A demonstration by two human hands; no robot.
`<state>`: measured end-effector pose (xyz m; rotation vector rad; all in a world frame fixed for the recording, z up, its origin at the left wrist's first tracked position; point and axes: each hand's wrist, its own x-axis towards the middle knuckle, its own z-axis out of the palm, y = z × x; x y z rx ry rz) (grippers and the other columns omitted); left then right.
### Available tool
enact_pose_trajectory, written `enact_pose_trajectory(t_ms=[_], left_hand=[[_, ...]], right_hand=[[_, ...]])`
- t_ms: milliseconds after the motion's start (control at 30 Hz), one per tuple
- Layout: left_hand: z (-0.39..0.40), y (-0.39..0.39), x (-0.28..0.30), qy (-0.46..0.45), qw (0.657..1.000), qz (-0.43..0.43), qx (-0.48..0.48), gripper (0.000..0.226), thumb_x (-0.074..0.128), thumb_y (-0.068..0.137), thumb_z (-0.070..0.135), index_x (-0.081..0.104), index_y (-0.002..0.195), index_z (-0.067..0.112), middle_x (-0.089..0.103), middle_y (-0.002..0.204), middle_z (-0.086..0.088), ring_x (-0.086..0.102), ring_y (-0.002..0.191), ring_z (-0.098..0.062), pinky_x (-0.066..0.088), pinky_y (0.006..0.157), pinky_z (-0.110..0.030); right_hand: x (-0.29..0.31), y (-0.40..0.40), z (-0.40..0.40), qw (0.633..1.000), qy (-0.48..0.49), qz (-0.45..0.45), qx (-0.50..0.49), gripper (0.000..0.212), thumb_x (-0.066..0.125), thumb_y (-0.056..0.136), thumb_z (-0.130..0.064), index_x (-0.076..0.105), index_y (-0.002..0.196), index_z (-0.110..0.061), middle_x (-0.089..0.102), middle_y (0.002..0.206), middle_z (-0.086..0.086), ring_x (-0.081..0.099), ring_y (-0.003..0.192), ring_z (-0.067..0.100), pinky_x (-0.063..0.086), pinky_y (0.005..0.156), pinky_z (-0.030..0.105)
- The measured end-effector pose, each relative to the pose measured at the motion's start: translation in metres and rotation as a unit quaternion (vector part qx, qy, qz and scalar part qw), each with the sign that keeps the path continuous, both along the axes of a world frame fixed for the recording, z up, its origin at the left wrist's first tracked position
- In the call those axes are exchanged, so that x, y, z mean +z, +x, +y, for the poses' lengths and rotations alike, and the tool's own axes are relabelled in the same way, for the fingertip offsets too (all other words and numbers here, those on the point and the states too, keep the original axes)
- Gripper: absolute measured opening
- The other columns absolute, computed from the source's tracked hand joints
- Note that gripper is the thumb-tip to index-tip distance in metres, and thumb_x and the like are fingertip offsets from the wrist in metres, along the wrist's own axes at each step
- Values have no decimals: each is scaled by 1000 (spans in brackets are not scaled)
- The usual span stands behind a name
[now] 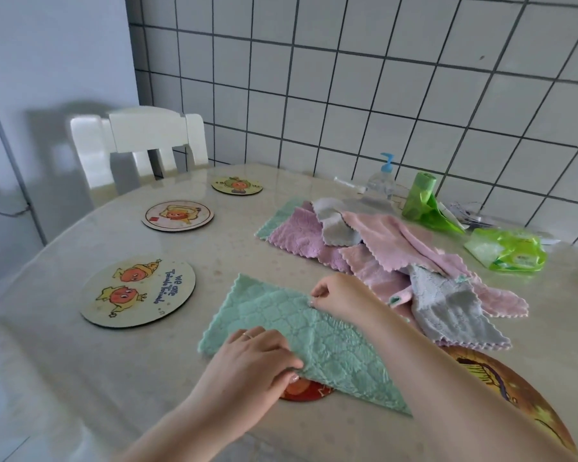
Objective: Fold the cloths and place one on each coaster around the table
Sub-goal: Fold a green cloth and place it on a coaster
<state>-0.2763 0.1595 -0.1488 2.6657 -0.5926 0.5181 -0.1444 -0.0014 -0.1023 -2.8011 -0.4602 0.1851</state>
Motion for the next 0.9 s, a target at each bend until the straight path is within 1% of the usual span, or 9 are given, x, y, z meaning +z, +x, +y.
enact_pose_trajectory(t_ms=[333,467,533,600,667,733,800,867,900], left_hand=[[-4,2,-1,6,1000,-8,6,16,44,77,39,60,75,39,51,72,19,53,65,2,48,62,-19],[-3,1,0,7,1000,-26,16,12,44,82,35,55,79,38,56,68,21,53,63,4,46,66,-18],[0,0,4,-31,999,-28,25,9,41,86,32,49,84,36,52,60,22,49,54,2,38,66,-10],[5,-1,10,-80,995,-25,47,9,36,89,34,45,89,35,43,50,20,47,46,-3,32,56,-4],[10,2,13,-168,983,-7,66,12,32,92,38,44,93,36,55,54,13,55,49,-7,45,48,-18],[11,6,19,-316,944,57,79,13,36,96,29,47,92,35,66,69,4,64,61,-12,55,59,-39],[9,12,31,-496,854,140,76,17,38,98,17,53,93,22,69,83,-5,67,69,-21,56,69,-48],[3,16,44,-605,770,197,52,15,39,98,15,53,98,9,65,92,-14,66,67,-21,54,65,-40],[3,19,47,-610,765,204,44,14,43,96,15,54,103,11,63,97,-11,64,67,-16,53,60,-33]], right_hand=[[-5,3,-4,999,29,-12,19,17,65,84,-29,65,95,-17,59,85,-10,55,80,8,43,71,23],[0,2,-8,998,46,-18,42,13,58,86,-27,61,95,-17,59,87,-8,55,79,10,43,69,25],[8,3,-12,994,100,-19,38,8,56,87,-27,55,90,-20,57,82,-7,53,70,9,41,62,25],[20,2,-17,985,170,-15,26,9,57,88,-27,54,91,-19,59,81,-5,53,68,10,40,60,25],[32,0,-24,974,227,-5,16,13,59,89,-27,54,97,-19,62,86,-7,57,75,8,41,62,21],[42,-5,-29,961,275,-1,20,17,60,89,-23,53,103,-20,61,94,-8,59,88,3,44,71,15],[48,-13,-32,944,327,14,30,20,59,89,-14,53,106,-24,63,99,-4,61,96,6,49,81,19],[52,-27,-33,927,369,53,47,33,51,91,-2,56,108,-30,66,99,3,65,84,4,54,76,22],[52,-33,-34,922,376,70,54,39,47,92,0,57,111,-33,66,100,9,66,79,6,55,72,23]])
